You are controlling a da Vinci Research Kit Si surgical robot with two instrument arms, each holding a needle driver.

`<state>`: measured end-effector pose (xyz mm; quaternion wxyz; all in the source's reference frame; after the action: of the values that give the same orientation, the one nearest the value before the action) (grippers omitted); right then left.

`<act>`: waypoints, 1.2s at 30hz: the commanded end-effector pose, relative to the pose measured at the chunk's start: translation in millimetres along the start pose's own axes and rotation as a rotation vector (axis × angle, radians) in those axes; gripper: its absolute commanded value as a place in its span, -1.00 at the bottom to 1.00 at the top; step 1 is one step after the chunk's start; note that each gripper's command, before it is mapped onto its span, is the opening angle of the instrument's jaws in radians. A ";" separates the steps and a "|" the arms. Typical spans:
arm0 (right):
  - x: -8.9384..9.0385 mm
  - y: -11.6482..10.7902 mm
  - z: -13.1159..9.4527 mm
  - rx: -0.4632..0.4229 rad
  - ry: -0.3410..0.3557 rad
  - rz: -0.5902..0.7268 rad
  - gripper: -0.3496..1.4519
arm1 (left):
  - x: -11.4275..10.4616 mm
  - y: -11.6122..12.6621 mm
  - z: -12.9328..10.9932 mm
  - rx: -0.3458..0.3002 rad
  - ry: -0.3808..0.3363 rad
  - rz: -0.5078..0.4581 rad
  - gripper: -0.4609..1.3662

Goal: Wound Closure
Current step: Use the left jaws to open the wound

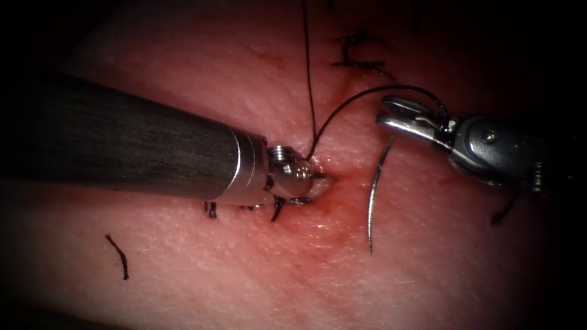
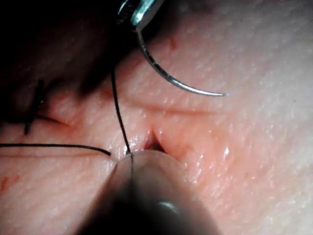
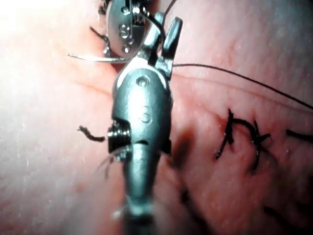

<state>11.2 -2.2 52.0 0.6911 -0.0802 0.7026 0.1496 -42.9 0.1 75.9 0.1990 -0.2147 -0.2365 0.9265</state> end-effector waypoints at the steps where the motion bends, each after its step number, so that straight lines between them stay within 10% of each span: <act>1: -0.1 1.1 0.7 0.004 0.012 -0.071 -1.00 | 0.0 0.0 0.0 0.006 0.000 0.001 0.70; 36: -4.5 1.0 2.5 -0.014 0.051 -0.277 -1.00 | 0.1 0.1 0.1 -0.003 0.001 -0.004 0.91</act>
<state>13.5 -1.0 56.7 0.6869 -0.1836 0.7011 0.0546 -43.1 0.1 75.9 0.2001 -0.2158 -0.2424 0.9244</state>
